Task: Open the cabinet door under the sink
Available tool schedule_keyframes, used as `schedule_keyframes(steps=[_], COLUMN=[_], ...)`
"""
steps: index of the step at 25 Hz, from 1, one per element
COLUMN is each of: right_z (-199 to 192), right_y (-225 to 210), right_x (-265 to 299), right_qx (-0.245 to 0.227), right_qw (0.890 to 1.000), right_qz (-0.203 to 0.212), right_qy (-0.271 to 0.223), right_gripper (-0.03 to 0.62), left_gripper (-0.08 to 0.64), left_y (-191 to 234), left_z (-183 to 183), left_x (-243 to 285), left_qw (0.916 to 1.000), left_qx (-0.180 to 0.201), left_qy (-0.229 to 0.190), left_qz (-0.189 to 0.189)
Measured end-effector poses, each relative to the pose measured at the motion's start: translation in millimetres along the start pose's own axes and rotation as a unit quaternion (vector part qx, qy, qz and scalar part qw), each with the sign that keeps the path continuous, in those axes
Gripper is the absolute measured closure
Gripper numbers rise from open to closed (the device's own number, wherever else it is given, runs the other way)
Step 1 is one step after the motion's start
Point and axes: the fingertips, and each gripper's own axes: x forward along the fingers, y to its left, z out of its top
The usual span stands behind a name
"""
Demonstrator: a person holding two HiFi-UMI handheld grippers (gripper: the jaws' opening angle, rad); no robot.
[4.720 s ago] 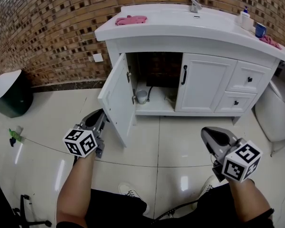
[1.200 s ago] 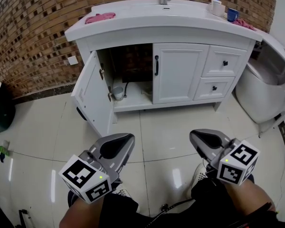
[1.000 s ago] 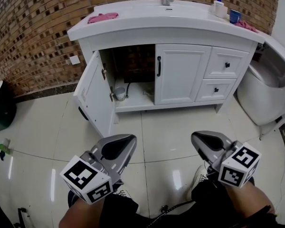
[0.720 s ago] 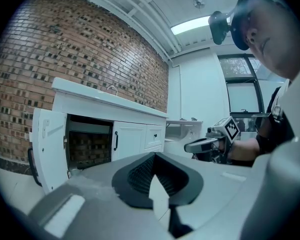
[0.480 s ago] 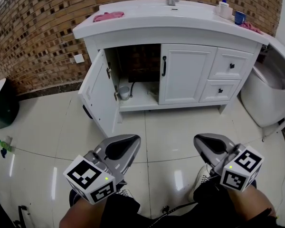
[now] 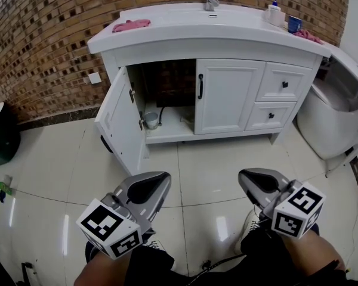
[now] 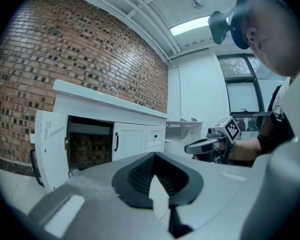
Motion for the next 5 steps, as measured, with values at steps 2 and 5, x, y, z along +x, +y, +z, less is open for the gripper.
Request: schedule_keyframes(steps=[2, 5], right_z=[0.5, -1.1], right_y=[2.0, 3.4], right_x=[0.8, 2.1], right_qx=[-0.002, -0.006], right_qw=[1.000, 1.000], right_qz=[0.003, 0.004], right_qy=[0.000, 0.005], right_gripper=[0.584, 0.584], left_gripper=[0.555, 0.555], left_y=[1.5, 3.6], left_z=[-2.2, -6.8], left_x=[-0.8, -1.4], left_qw=[1.0000, 1.0000], left_qx=[-0.001, -0.005], left_qy=[0.001, 0.002], left_qz=[0.002, 0.006])
